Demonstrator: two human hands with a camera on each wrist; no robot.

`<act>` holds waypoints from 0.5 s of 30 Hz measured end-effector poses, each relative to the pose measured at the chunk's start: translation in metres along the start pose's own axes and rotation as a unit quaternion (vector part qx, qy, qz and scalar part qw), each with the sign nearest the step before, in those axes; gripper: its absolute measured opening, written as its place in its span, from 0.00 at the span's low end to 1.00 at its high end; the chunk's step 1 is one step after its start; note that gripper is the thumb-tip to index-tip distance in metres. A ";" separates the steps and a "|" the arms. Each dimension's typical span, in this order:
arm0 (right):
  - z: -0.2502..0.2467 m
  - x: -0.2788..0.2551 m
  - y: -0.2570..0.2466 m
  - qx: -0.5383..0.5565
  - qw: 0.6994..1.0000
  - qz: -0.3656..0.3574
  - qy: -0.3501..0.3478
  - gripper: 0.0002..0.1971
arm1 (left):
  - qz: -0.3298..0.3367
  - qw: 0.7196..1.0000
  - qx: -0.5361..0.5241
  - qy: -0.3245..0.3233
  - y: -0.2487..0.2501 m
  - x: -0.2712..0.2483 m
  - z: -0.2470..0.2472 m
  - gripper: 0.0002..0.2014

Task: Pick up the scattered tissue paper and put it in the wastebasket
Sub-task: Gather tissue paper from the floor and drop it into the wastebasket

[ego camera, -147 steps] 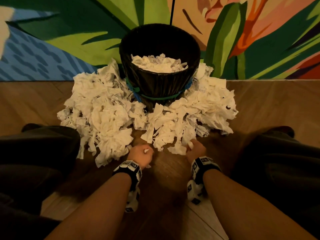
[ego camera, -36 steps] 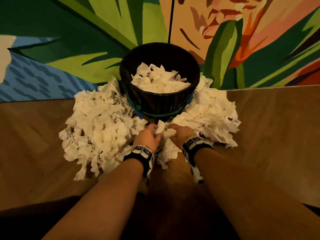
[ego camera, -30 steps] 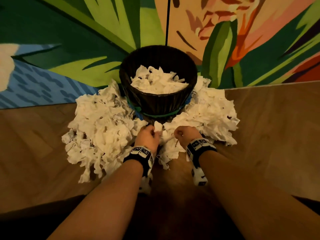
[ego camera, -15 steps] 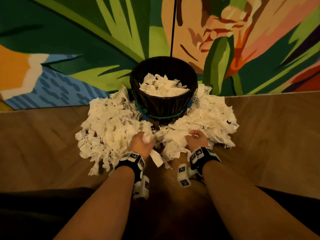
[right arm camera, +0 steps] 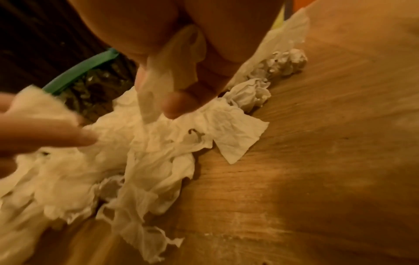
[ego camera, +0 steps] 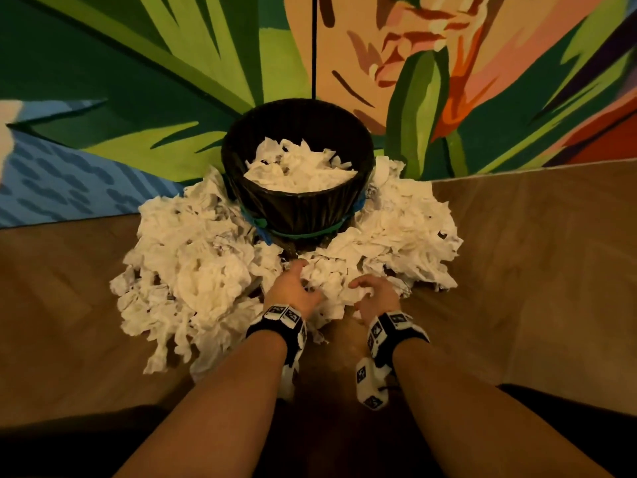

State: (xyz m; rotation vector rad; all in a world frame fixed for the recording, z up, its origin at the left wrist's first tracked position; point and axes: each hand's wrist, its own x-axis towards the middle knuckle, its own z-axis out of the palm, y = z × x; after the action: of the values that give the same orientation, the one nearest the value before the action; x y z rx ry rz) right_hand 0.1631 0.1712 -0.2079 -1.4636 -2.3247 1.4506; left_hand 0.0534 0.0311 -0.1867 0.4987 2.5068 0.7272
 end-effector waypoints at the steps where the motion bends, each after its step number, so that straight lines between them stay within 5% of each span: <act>1: 0.003 -0.001 0.000 -0.037 0.999 -0.026 -0.021 0.29 | 0.008 0.999 0.042 -0.006 0.000 0.005 0.002 0.32; 4: 0.008 -0.005 -0.004 -0.127 0.982 -0.078 -0.113 0.30 | 0.006 0.995 0.098 0.000 0.001 0.015 0.004 0.29; 8: 0.013 -0.008 -0.011 -0.190 0.960 -0.087 -0.185 0.29 | 0.000 0.999 0.034 0.027 0.001 0.019 0.003 0.23; 15: -0.001 -0.006 -0.014 0.001 0.999 -0.038 -0.014 0.02 | -0.051 0.986 -0.144 0.065 -0.012 -0.005 -0.014 0.33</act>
State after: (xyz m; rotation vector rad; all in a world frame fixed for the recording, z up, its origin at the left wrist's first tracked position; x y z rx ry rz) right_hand 0.1574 0.1658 -0.1944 -1.3459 -2.3655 1.4629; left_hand 0.0473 0.0140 -0.1816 0.2239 2.4645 1.0895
